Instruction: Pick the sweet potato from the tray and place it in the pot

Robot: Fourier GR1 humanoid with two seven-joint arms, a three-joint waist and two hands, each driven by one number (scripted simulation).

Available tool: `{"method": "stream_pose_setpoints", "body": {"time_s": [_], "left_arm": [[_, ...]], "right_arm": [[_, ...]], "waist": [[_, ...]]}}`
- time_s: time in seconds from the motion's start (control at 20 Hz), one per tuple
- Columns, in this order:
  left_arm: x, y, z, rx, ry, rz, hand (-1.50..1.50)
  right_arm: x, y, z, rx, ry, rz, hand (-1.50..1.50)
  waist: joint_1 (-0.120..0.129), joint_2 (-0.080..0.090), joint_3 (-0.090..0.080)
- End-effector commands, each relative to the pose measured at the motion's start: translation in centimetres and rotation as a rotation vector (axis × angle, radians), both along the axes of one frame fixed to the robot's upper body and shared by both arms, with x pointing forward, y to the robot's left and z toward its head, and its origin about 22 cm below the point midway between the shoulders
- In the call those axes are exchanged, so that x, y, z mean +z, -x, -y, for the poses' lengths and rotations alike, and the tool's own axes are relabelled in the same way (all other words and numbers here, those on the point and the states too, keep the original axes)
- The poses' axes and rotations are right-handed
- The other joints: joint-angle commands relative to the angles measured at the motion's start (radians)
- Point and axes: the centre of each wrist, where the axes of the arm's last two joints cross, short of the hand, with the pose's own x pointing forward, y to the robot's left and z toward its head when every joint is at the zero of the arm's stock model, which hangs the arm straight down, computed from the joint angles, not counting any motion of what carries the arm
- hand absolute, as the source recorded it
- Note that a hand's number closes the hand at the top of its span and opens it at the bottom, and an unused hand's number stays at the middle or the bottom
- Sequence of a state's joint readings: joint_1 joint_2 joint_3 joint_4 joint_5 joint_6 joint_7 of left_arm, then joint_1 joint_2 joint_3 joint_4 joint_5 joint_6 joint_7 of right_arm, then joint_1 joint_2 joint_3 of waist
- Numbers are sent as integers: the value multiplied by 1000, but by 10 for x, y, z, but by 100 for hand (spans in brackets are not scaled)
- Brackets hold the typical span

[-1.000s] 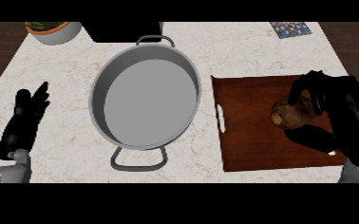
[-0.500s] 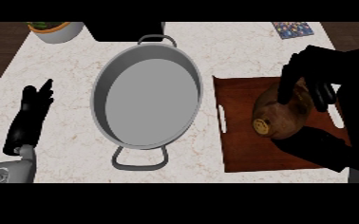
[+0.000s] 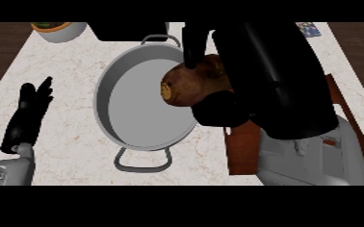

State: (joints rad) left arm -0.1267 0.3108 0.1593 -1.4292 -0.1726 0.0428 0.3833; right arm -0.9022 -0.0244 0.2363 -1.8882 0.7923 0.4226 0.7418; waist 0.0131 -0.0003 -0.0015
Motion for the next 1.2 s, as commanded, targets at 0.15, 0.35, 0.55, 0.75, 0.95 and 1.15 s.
{"method": "stream_pose_setpoints", "body": {"time_s": [0.15, 0.35, 0.55, 0.75, 0.95, 1.15], "left_arm": [[-1, -3, 12, -7, 9, 1, 0], [-11, 5, 20, -17, 7, -2, 0], [0, 9, 5, -21, -16, 9, 0], [14, -11, 14, -16, -6, 2, 0], [-1, -8, 5, -11, -15, -2, 0], [3, -9, 12, -23, 6, 15, 0]], "right_arm": [[-22, -43, -42, 28, 39, -126, 150], [-41, -62, -76, 32, 75, -206, 150], [-80, -72, -66, 28, 28, -367, 150], [-105, -89, -86, 34, -43, -408, -150], [-119, -85, -81, 79, -244, -434, -150], [-112, -84, -78, 63, -487, -339, -150]], "waist": [[0, 2, 1], [18, 4, 0], [7, 2, 1], [25, 8, 1], [21, 8, 1], [26, 7, 1]]}}
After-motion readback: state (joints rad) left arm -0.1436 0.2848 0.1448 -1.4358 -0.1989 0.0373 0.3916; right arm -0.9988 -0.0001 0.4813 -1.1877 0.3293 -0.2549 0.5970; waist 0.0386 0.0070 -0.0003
